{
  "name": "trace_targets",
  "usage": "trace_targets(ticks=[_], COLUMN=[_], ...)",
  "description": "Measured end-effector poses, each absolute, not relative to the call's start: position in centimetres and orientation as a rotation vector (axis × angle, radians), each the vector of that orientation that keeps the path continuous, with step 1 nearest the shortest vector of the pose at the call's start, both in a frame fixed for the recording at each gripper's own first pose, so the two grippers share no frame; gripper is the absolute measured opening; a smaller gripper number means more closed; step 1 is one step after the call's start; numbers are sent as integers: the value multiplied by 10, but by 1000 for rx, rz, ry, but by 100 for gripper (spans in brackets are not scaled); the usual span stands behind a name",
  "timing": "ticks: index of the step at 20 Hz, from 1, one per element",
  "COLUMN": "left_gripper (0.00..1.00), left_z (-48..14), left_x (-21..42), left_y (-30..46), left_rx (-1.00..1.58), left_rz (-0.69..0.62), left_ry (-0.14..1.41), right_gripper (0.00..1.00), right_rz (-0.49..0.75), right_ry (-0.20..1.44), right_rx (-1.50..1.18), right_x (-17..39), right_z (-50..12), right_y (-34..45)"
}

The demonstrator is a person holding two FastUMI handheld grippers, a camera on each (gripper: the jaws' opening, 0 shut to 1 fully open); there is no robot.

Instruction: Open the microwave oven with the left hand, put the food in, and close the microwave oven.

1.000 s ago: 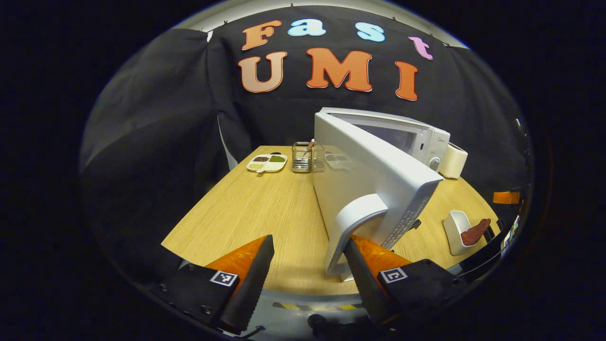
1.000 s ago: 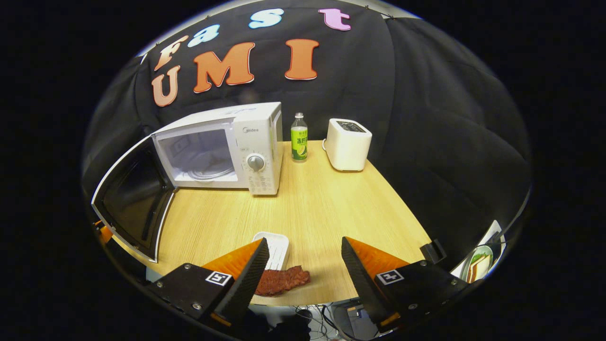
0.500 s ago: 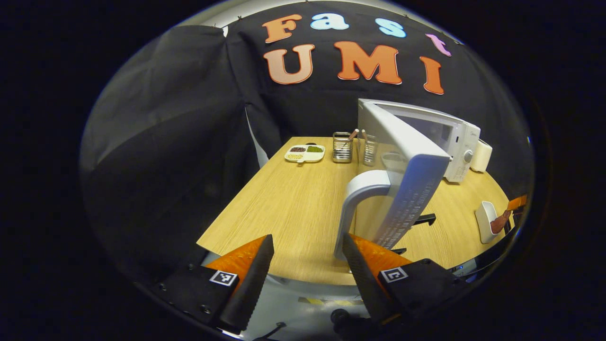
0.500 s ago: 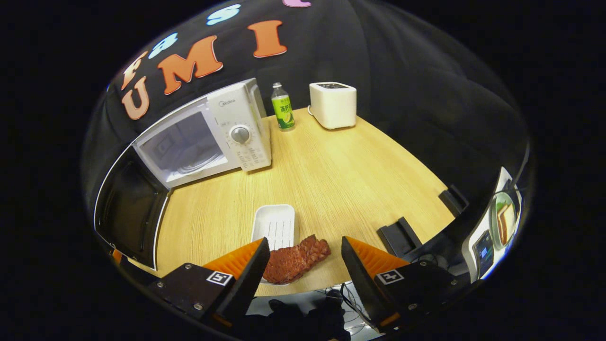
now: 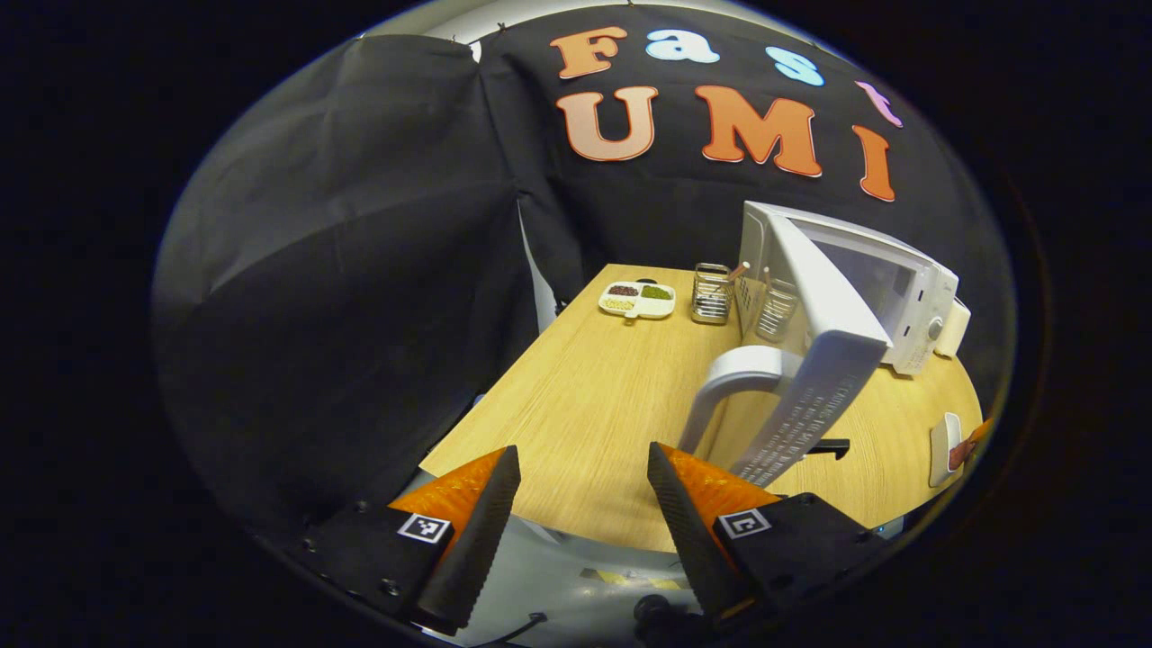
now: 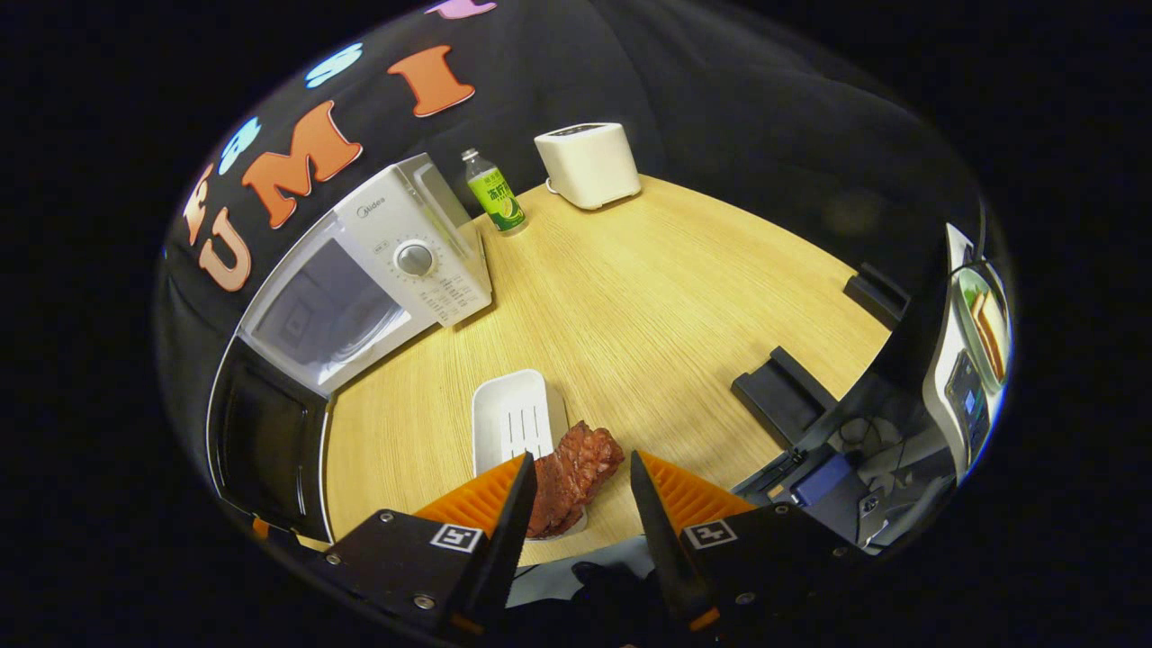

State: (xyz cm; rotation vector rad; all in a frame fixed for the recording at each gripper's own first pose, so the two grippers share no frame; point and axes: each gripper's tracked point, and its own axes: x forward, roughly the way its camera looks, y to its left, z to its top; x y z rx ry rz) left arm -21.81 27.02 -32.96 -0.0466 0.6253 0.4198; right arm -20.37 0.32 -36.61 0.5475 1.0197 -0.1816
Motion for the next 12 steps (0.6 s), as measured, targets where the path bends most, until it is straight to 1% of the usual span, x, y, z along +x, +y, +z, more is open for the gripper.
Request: trace_targets(ticks=[1,2,3,4,5,6,7,9,10,11,12], left_gripper=[92,86,93,93,93,93,93,92,89,92,86], left_z=[-327,-326,-327,-326,-325,-324,-323,-322,-323,-322,-322], left_x=[-219,-221,-226,-227,-227,-227,-228,-227,-226,-223,-220], left_y=[276,280,286,290,294,297,300,302,303,304,304], left_rx=[-49,-51,-50,-49,-45,-43,-41,-38,-38,-39,-39], left_rz=[433,442,454,465,476,484,492,500,504,504,505], left_ry=[621,622,621,621,619,616,614,614,612,611,607], right_gripper=[62,59,55,52,45,42,34,24,22,19,17], right_rz=[-187,-203,-218,-231,-235,-230,-226,-215,-206,-195,-183], right_ry=[1015,1009,1002,1000,993,985,980,964,956,956,958], right_rx=[582,610,644,676,708,739,762,801,808,799,786], right_x=[-199,-196,-194,-193,-191,-189,-188,-184,-184,-182,-181], right_z=[-368,-370,-372,-374,-374,-374,-375,-372,-369,-367,-365], right_y=[6,6,5,5,6,7,8,9,12,15,17])
